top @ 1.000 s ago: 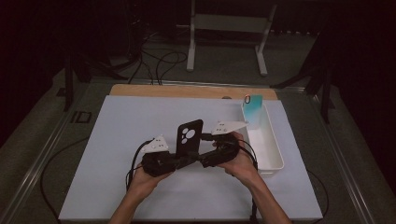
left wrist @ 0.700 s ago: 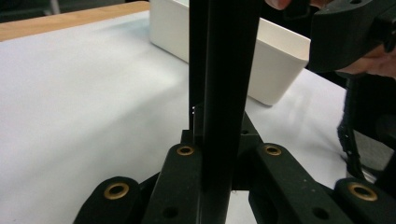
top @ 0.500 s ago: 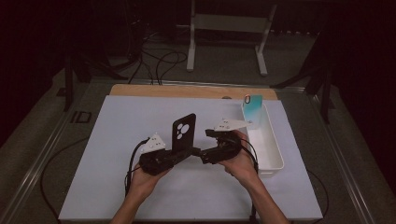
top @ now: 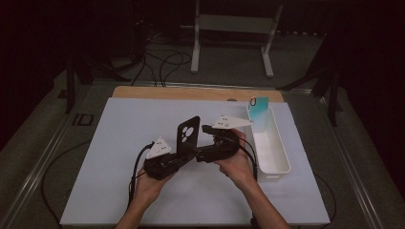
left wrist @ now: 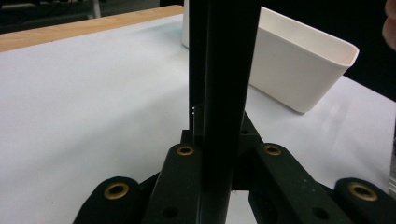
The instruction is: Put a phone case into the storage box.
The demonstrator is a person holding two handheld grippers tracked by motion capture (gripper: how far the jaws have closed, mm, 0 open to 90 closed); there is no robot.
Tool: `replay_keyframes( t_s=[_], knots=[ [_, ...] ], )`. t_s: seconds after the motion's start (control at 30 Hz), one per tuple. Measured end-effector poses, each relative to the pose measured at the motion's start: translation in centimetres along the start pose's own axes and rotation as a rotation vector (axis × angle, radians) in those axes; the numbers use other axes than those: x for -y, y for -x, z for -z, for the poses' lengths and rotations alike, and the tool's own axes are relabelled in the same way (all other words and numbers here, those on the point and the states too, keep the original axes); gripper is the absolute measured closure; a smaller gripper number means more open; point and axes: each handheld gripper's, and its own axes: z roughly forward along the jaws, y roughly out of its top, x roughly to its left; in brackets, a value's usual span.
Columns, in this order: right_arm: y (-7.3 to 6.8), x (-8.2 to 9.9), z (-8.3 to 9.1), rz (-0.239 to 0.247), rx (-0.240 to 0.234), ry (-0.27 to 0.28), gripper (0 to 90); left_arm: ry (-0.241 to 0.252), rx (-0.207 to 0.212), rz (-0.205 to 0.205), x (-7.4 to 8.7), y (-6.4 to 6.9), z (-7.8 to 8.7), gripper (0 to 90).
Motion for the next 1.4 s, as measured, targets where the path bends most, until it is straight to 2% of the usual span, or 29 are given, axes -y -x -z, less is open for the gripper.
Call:
replay_keyframes(
  t_s=[0.27, 0.43, 0.57, 0.87, 1.17, 1.4],
  knots=[
    [-0.4, -0.7, -0.7, -0.036, 0.039, 0.022, 10.4, 0.006, -0.009, -0.002, 0.1, 0.3, -0.1, 85.2],
    [-0.6, -0.7, -1.1, -0.033, 0.067, 0.014, 10.2, 0.002, -0.011, -0.021, 0.2, 0.7, -0.3, 85.2],
    [-0.6, -0.6, -1.3, -0.043, 0.075, 0.021, 10.2, 0.000, -0.010, -0.020, 0.2, 0.8, -0.4, 85.2],
    [-0.5, -0.5, -1.4, -0.047, 0.081, 0.021, 10.1, 0.007, -0.005, -0.024, 0.2, 1.0, -0.5, 85.2],
    [-0.3, -0.3, -1.5, -0.073, 0.077, 0.018, 11.9, 0.001, 0.009, -0.028, 0.3, 1.0, -0.7, 84.9],
    [-0.4, -0.1, -1.4, -0.066, 0.084, 0.023, 13.2, -0.006, 0.014, -0.037, 0.3, 1.0, -0.7, 84.5]
  ],
)
